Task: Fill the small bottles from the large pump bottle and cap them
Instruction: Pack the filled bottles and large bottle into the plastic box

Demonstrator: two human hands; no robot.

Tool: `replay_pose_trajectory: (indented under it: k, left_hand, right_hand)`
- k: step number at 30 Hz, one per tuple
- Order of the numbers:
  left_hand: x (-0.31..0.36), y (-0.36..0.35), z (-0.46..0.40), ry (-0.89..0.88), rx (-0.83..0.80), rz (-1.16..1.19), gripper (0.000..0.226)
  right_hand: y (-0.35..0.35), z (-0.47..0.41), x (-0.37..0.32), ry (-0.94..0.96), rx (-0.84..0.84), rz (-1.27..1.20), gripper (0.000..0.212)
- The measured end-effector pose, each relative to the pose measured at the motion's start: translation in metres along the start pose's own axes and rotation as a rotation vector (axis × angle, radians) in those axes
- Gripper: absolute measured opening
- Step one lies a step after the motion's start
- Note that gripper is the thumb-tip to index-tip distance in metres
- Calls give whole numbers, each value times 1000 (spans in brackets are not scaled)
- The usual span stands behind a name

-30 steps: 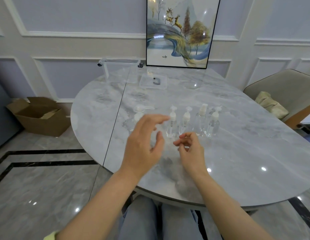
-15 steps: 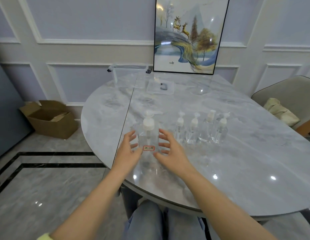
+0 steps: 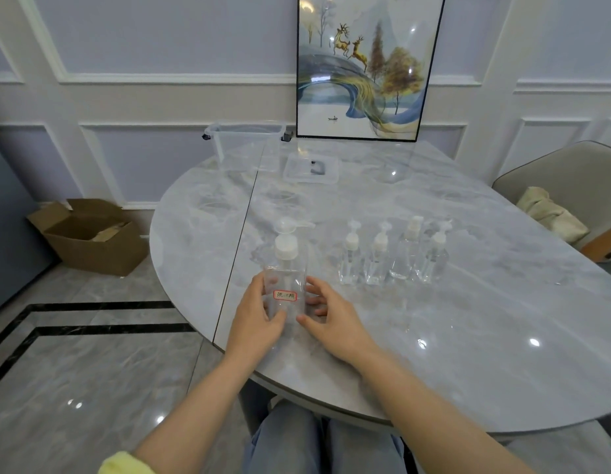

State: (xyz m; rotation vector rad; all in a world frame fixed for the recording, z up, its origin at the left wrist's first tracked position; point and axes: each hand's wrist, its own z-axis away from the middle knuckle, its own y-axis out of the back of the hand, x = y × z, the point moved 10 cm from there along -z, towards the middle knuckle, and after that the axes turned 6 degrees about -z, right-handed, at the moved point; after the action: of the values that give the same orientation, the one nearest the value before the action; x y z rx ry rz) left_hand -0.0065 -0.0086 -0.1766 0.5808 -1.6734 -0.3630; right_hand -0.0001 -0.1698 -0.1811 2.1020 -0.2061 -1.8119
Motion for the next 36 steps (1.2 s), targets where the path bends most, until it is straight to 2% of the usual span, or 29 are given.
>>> replay_pose_trajectory:
  k: [5, 10, 15, 18, 24, 28, 31, 36]
  left_hand:
    - [-4, -1, -2, -20, 13, -8, 67]
    - [2, -4, 1, -53, -4, -46, 79]
    - [0, -12, -3, -70, -64, -116, 96]
    - [-1, -14, -12, -45, -106, -77, 96]
    - [8, -7, -43, -1, -280, -167, 76]
    - [13, -10, -60, -44, -399, -278, 78]
    - [10, -18, -77, -100, -443, -318, 85]
    - [3, -33, -101, -150, -592, -348, 83]
  right_hand:
    - [-2, 1, 2, 7, -3, 28, 71]
    - [-1, 1, 3, -14, 0, 18, 70]
    - [9, 0, 12, -64, 91, -35, 58]
    - [11, -5, 19, -113, 103, -101, 56]
    - [17, -23, 31, -220, 43, -222, 72]
    - [21, -28, 23, -199, -1, -246, 66]
    - [23, -38, 21, -151, -24, -221, 58]
    - [23, -40, 27, -134, -20, -123, 53]
